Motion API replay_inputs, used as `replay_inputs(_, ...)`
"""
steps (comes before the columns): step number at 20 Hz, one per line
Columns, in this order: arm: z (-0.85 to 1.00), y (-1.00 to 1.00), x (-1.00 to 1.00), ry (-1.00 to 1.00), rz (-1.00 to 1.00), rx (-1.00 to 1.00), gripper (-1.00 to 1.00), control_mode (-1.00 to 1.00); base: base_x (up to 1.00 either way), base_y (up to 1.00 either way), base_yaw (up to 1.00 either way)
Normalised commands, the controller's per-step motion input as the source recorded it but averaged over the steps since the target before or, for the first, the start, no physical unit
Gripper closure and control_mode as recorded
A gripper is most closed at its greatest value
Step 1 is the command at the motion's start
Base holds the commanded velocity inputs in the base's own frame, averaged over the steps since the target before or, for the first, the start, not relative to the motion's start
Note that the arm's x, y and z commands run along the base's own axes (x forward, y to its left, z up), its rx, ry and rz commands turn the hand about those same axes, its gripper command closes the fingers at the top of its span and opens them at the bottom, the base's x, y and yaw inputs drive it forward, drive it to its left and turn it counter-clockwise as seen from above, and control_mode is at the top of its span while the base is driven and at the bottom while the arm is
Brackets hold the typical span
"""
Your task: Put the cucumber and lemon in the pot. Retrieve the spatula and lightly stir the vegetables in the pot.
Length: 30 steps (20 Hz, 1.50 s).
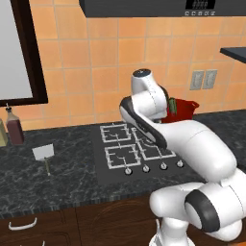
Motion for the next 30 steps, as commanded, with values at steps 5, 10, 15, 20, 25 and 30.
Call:
replay_inputs(5,0.04,-1.00,0.14,-0.04,-0.10,0.01,1.00,-1.00,0.00,0.00,0.00)
replay_inputs(10,0.14,-1.00,0.21,-0.05,-0.10,0.00,1.00,-1.00,0.00,0.00,0.00)
replay_inputs(15,0.17,-1.00,0.57,-0.08,-0.03,0.03,1.00,-1.00,0.00,0.00,0.00)
replay_inputs(20,0.01,-0.85,0.78,-0.02,0.00,0.11,1.00,-1.00,0.00,0.00,0.00)
replay_inputs(25,-0.02,-0.42,0.97,0.00,0.02,0.11,1.00,-1.00,0.00,0.00,0.00)
replay_inputs(30,-0.28,-0.19,0.92,0.00,0.03,0.04,1.00,-1.00,0.00,0.00,0.00)
